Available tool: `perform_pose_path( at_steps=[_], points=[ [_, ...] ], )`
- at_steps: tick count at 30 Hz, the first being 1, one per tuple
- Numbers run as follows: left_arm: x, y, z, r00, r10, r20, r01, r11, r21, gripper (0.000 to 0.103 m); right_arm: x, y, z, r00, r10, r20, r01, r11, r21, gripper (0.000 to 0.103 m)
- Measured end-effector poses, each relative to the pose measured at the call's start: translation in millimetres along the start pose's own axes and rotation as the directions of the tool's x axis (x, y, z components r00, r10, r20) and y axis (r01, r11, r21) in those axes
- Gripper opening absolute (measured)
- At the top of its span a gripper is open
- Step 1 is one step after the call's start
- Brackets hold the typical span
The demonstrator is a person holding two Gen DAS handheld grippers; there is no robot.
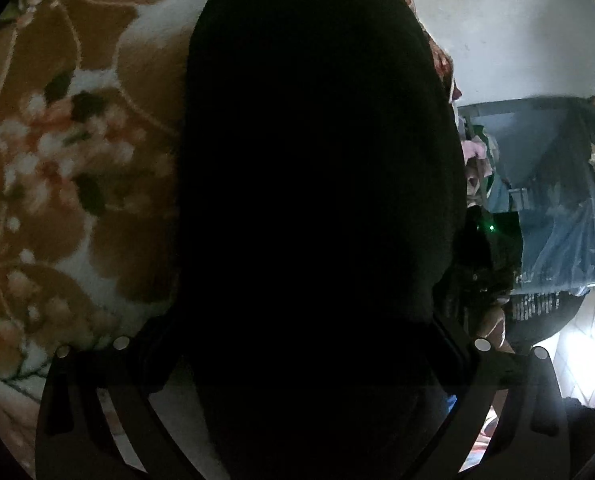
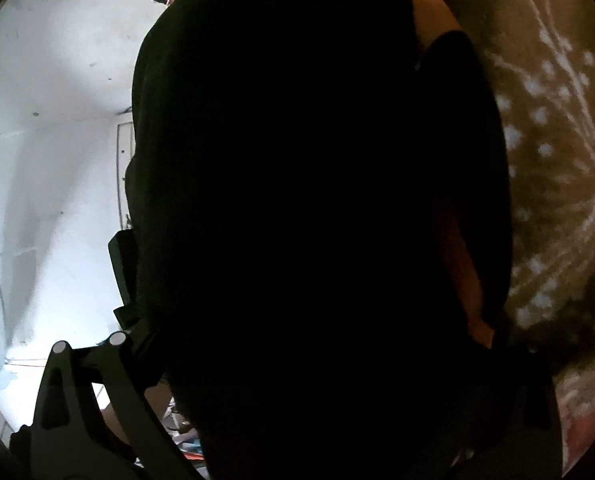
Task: Fold large clothes
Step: 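Grasp the black hoodie bundle with both grippers and lift it, then carry the hoodie bundle with both grippers toward the clothes stack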
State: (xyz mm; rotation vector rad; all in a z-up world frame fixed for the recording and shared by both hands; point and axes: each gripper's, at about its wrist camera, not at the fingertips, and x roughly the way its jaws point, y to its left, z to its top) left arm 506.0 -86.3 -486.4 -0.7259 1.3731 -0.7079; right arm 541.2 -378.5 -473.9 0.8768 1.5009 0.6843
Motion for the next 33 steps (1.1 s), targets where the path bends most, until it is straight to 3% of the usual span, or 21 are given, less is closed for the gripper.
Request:
perform_pose_path(
  at_steps=[1,2,4,7,9,12,13,16,20,24,27,33],
  points=[
    [0,-3,-1,0.999,-0.031,-0.016,0.031,0.999,-0.015,0.087,-2,3,-3,1.000,0.025,-0.011,-0.025,1.000,0.008,0.079],
    [-5,-9,-1,0.998,-0.052,-0.023,0.052,0.999,-0.014,0.082,-6,5,-6,0.998,0.056,-0.014,-0.056,0.998,0.014,0.071],
    [-11,-14,-3,0.997,-0.068,-0.041,0.069,0.997,0.021,0.080,-13,9,-8,0.998,0.060,-0.011,-0.060,0.998,0.005,0.066],
    [-2,-2,-5,0.997,-0.069,-0.027,0.069,0.998,-0.001,0.082,2,2,-5,0.997,0.075,-0.016,-0.075,0.997,0.027,0.065],
    [6,9,-6,0.993,-0.118,0.001,0.118,0.992,-0.048,0.081,8,1,-5,0.997,0.080,0.003,-0.081,0.996,0.032,0.060],
    [-5,-11,-16,0.997,-0.081,-0.001,0.081,0.997,-0.012,0.065,-1,22,-14,0.999,0.038,0.029,-0.038,0.999,-0.008,0.042],
    [-12,-22,-20,0.994,-0.106,-0.001,0.106,0.994,0.016,0.063,-8,32,-19,0.998,0.044,0.035,-0.043,0.999,-0.029,0.039],
    [-18,-22,-24,0.988,-0.154,0.012,0.154,0.988,-0.007,0.063,-10,50,-34,0.997,0.074,0.035,-0.072,0.995,-0.071,0.038],
    [-15,-14,-31,0.996,-0.093,-0.003,0.093,0.995,-0.022,0.061,8,48,-40,0.998,0.026,0.050,-0.025,0.999,-0.034,0.038],
    [-39,-62,-27,0.992,-0.129,0.017,0.127,0.989,0.069,0.061,-21,79,-62,0.986,0.101,0.133,-0.091,0.993,-0.077,0.035],
    [-56,-105,-30,0.992,-0.128,-0.013,0.129,0.980,0.148,0.060,-45,98,-94,0.968,0.154,0.198,-0.137,0.986,-0.097,0.035],
    [-62,-191,-55,0.987,-0.090,-0.134,0.124,0.952,0.280,0.060,-102,106,-178,0.906,0.239,0.349,-0.225,0.971,-0.083,0.035]
  ],
)
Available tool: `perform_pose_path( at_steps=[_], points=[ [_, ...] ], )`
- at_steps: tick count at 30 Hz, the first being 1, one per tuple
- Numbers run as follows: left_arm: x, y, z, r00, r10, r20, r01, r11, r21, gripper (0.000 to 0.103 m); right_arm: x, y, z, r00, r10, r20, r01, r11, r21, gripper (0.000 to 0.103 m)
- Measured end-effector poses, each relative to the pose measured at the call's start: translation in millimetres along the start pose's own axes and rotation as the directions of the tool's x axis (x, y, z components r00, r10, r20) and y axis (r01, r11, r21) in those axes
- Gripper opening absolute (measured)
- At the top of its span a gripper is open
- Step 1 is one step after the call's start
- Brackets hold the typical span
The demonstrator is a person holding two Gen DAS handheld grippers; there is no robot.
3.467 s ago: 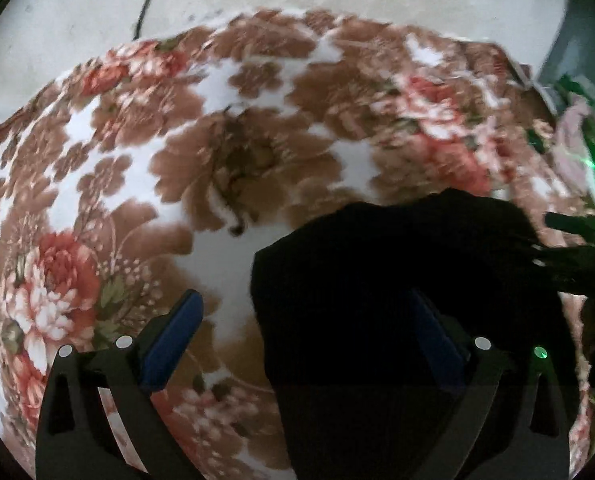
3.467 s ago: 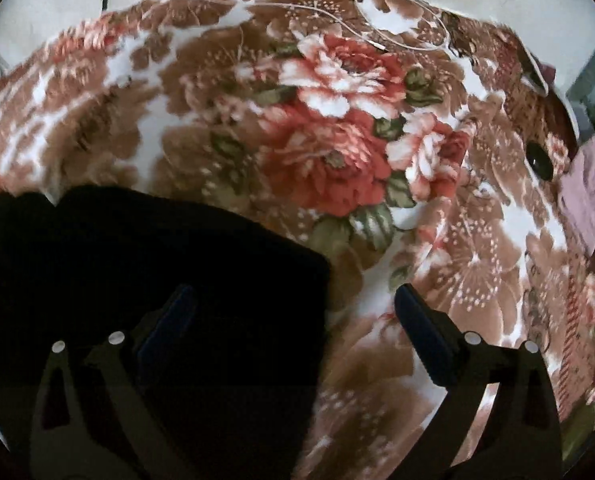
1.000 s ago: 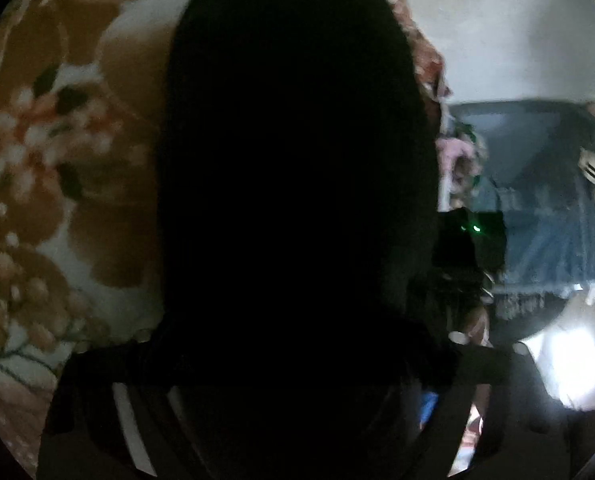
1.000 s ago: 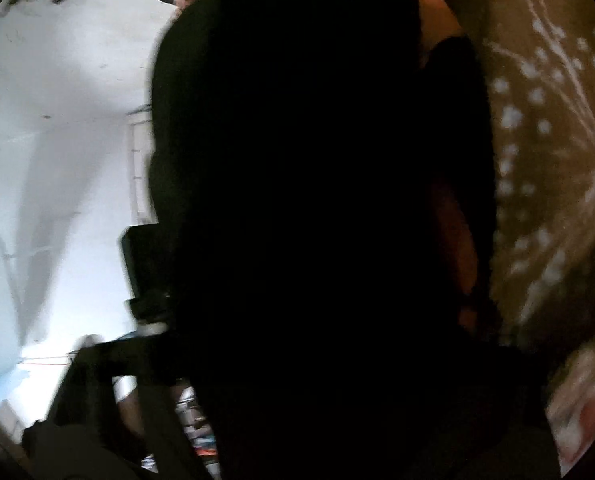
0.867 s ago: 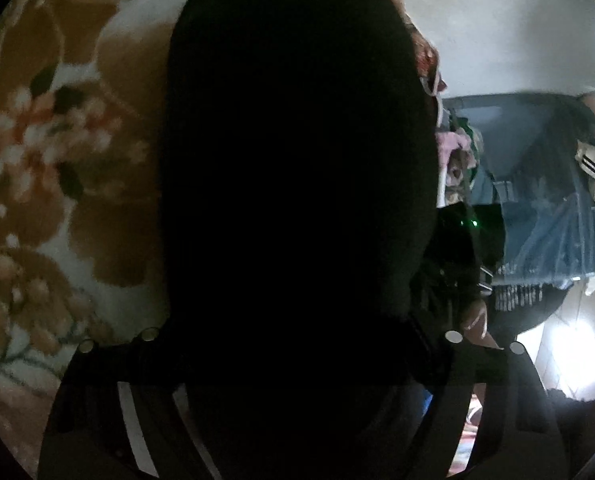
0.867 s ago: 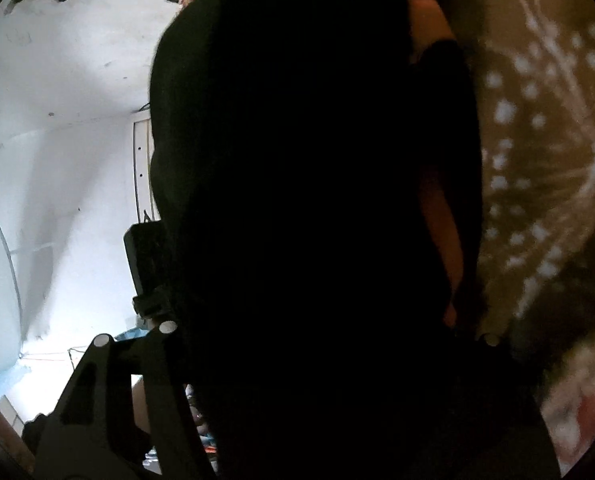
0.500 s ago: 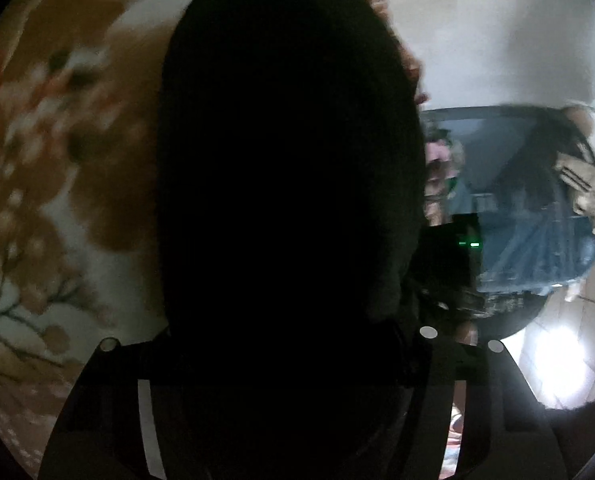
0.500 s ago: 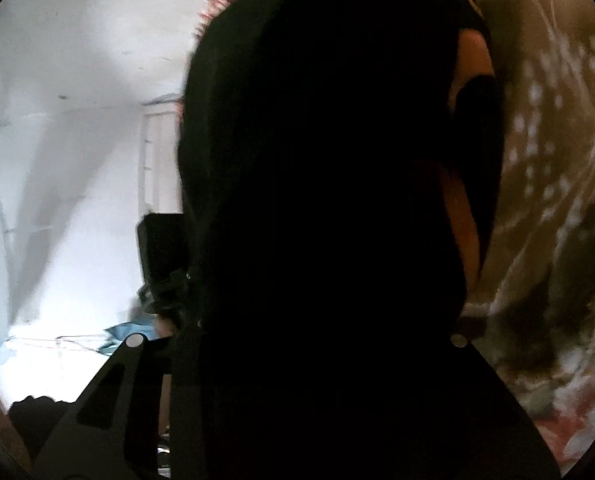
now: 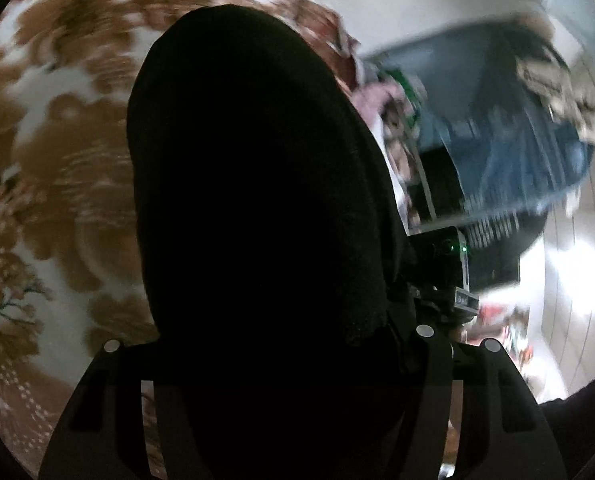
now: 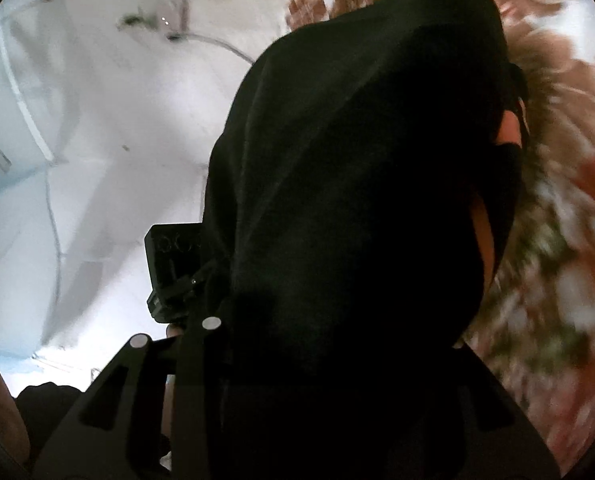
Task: Fold large clothes
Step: 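Carry the hoodie bundle with both grippers toward the clothes stack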
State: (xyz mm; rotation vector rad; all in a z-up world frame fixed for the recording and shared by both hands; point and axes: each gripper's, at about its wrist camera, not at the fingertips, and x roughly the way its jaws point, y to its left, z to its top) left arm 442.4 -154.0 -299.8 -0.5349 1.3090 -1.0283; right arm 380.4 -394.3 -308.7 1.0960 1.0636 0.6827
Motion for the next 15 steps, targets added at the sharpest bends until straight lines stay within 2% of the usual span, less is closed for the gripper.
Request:
perform_pose_path(
  at_steps=[3,5,7,9,12,13,14,15],
  points=[
    [16,-54,3,0.998,-0.007,-0.069,0.015,0.994,0.107,0.060,-67,7,-27,0.994,0.041,0.100,-0.042,0.999,0.007,0.035],
    [44,-89,1,0.995,-0.018,-0.103,0.034,0.986,0.161,0.060,-115,6,-30,0.986,0.043,0.160,-0.044,0.999,0.002,0.035],
    [72,-122,-1,0.989,-0.044,-0.141,0.072,0.978,0.195,0.060,-160,11,-46,0.974,0.023,0.223,-0.024,1.000,0.001,0.035],
    [108,-162,-1,0.975,-0.095,-0.202,0.141,0.962,0.233,0.060,-209,22,-60,0.955,-0.007,0.295,0.009,1.000,-0.005,0.035],
    [169,-231,-5,0.938,-0.153,-0.310,0.249,0.922,0.297,0.060,-289,34,-89,0.908,-0.067,0.415,0.065,0.998,0.018,0.035],
    [182,-245,-7,0.928,-0.162,-0.336,0.273,0.910,0.314,0.060,-328,38,-105,0.878,-0.094,0.470,0.089,0.995,0.033,0.035],
    [209,-278,-9,0.908,-0.176,-0.380,0.315,0.885,0.342,0.060,-346,40,-111,0.858,-0.110,0.501,0.102,0.994,0.042,0.035],
    [231,-302,-11,0.891,-0.185,-0.415,0.349,0.864,0.363,0.060,-380,44,-125,0.823,-0.136,0.551,0.124,0.991,0.059,0.035]
  ],
)
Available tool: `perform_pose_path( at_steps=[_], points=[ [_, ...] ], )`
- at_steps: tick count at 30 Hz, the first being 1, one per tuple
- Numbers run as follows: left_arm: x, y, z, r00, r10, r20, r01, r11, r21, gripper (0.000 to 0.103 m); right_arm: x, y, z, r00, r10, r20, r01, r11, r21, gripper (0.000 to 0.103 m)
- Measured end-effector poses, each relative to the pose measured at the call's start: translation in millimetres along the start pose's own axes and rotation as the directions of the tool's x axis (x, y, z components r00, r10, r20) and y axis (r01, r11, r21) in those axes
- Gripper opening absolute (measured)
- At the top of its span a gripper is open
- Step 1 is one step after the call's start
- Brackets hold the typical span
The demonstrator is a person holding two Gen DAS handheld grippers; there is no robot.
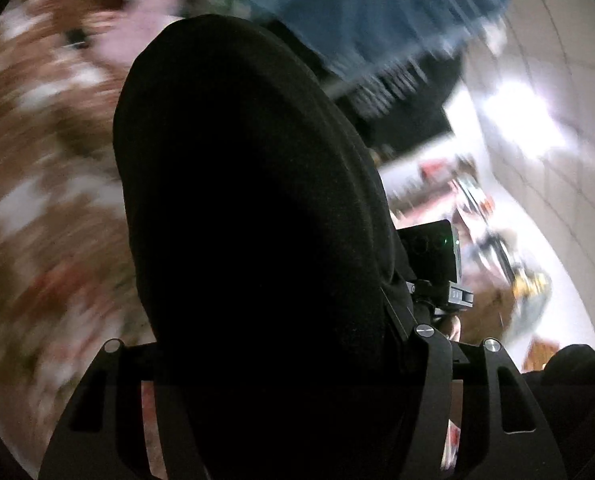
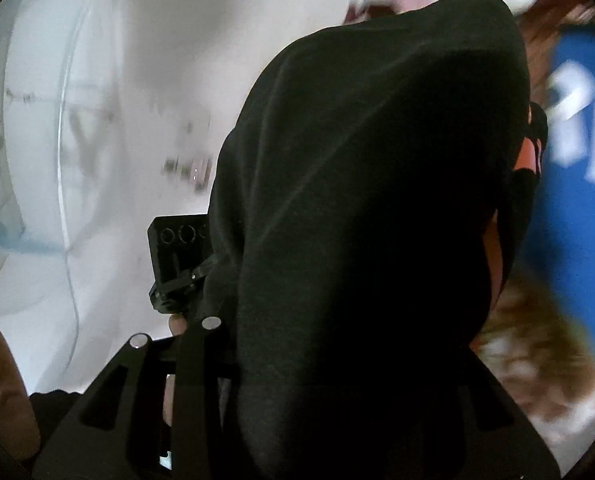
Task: Fold large clothes
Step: 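Carry the hoodie bundle with both grippers toward the clothes stack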
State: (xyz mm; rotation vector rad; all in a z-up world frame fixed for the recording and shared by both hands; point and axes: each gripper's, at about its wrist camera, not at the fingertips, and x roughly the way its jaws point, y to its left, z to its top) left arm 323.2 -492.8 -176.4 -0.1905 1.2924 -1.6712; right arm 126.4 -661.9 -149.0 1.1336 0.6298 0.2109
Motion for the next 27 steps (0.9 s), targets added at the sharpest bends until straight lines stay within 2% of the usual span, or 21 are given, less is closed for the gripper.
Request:
perform_pose_path(
  at_steps=[2,5,8,9,11,12,13,15,16,17,18,19,20,22,25,26,27],
  points=[
    [45,-26,29,0.997,-0.049,-0.056,0.053,0.996,0.067,0.060,-51,-4,8,0.996,-0.034,0.085,0.034,0.999,0.002,0.035],
    [106,-62,69,0.983,-0.127,-0.135,0.146,0.978,0.146,0.060,-122,-9,15,0.970,-0.087,0.227,0.085,0.996,0.019,0.035],
    [161,-72,97,0.953,-0.206,-0.223,0.243,0.958,0.150,0.061,-138,-8,16,0.941,-0.133,0.311,0.124,0.991,0.048,0.036],
    [175,-70,101,0.943,-0.219,-0.249,0.260,0.955,0.143,0.061,-154,-22,22,0.933,-0.145,0.329,0.130,0.989,0.067,0.036],
    [212,-49,104,0.923,-0.226,-0.311,0.277,0.952,0.129,0.061,-160,-45,19,0.924,-0.175,0.339,0.147,0.984,0.104,0.036],
    [224,-36,103,0.918,-0.222,-0.330,0.275,0.954,0.122,0.061,-153,-70,20,0.923,-0.189,0.335,0.152,0.979,0.133,0.036],
    [241,-18,102,0.912,-0.211,-0.352,0.265,0.958,0.112,0.062,-134,-92,19,0.924,-0.193,0.330,0.145,0.976,0.164,0.036],
    [277,44,91,0.907,-0.158,-0.389,0.200,0.977,0.069,0.063,-109,-151,26,0.931,-0.225,0.288,0.162,0.961,0.226,0.036],
    [291,71,85,0.906,-0.111,-0.408,0.152,0.986,0.068,0.065,-86,-191,28,0.935,-0.263,0.237,0.203,0.947,0.249,0.036],
    [305,101,78,0.909,-0.065,-0.412,0.107,0.991,0.081,0.070,-75,-208,29,0.934,-0.282,0.219,0.231,0.945,0.233,0.036],
    [310,115,76,0.917,-0.045,-0.397,0.095,0.990,0.108,0.076,-67,-226,28,0.937,-0.275,0.214,0.231,0.950,0.209,0.040],
    [311,121,74,0.926,-0.025,-0.377,0.085,0.986,0.144,0.091,-62,-241,27,0.946,-0.237,0.220,0.191,0.959,0.210,0.048],
    [311,121,74,0.932,-0.024,-0.363,0.093,0.980,0.174,0.094,-61,-246,30,0.949,-0.222,0.225,0.175,0.961,0.212,0.052],
    [315,112,77,0.935,-0.005,-0.353,0.081,0.977,0.198,0.097,-63,-235,32,0.934,-0.286,0.214,0.254,0.953,0.165,0.057],
    [320,92,80,0.937,0.079,-0.341,0.011,0.967,0.256,0.099,-73,-221,30,0.906,-0.385,0.174,0.375,0.923,0.087,0.066],
    [312,82,76,0.938,0.117,-0.326,-0.022,0.959,0.281,0.099,-77,-223,27,0.891,-0.424,0.163,0.419,0.906,0.062,0.069],
    [297,75,69,0.942,0.152,-0.299,-0.056,0.950,0.306,0.099,-81,-217,22,0.861,-0.482,0.163,0.484,0.875,0.033,0.083]
  ],
)
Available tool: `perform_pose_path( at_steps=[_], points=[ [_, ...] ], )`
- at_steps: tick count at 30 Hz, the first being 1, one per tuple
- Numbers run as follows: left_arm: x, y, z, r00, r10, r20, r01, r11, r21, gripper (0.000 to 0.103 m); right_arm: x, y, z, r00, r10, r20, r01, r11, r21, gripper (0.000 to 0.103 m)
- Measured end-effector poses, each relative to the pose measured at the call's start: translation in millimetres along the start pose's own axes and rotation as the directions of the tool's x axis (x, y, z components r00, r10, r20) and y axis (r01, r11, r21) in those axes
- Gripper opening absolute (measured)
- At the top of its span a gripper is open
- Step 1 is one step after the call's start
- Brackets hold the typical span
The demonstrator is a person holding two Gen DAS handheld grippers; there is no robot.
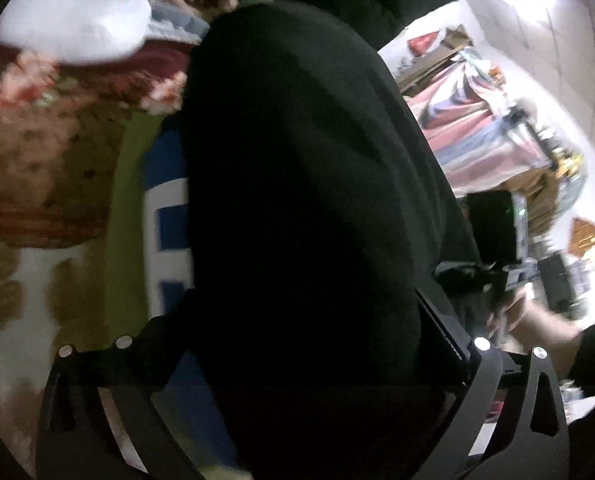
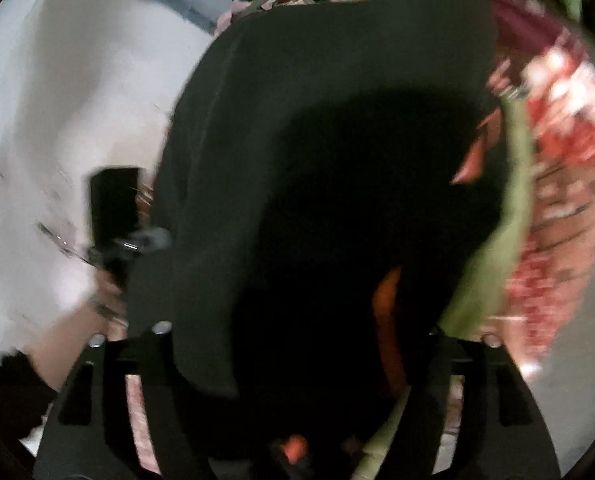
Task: Fold large clothes
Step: 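Carry the hoodie bundle with both grippers toward the clothes stack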
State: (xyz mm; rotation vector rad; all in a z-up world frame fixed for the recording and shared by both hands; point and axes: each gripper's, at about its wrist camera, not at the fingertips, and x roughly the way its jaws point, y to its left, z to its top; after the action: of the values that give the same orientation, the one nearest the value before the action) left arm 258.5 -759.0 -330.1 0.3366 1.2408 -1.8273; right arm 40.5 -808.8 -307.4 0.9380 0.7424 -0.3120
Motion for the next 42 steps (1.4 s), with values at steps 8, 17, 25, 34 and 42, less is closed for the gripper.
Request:
perform_pose_path(
  at_steps=[8,17,25,34,42],
  points=[
    [-36,-43,-42,0.976,0.169,0.134,-0.184,0.977,0.104,0.099,-55,-55,-26,0.924,-0.380,0.049,0.382,0.903,-0.198,0.087],
    [-12,-32,-82,0.924,0.358,0.132,-0.380,0.894,0.236,0.100,-34,-66,-23,0.861,-0.508,0.014,0.500,0.842,-0.204,0.090],
    [-53,-40,-66,0.873,0.476,0.107,-0.488,0.857,0.166,0.098,-69,-30,-6,0.827,-0.561,0.042,0.549,0.788,-0.278,0.090],
    [-64,-84,14,0.846,0.460,0.269,-0.480,0.877,0.010,0.098,-97,-31,82,0.731,-0.638,0.242,0.663,0.748,-0.029,0.097],
    [6,-21,86,0.866,0.472,0.163,-0.473,0.880,-0.035,0.099,-36,-93,105,0.643,-0.742,0.187,0.753,0.658,0.019,0.097]
  ],
)
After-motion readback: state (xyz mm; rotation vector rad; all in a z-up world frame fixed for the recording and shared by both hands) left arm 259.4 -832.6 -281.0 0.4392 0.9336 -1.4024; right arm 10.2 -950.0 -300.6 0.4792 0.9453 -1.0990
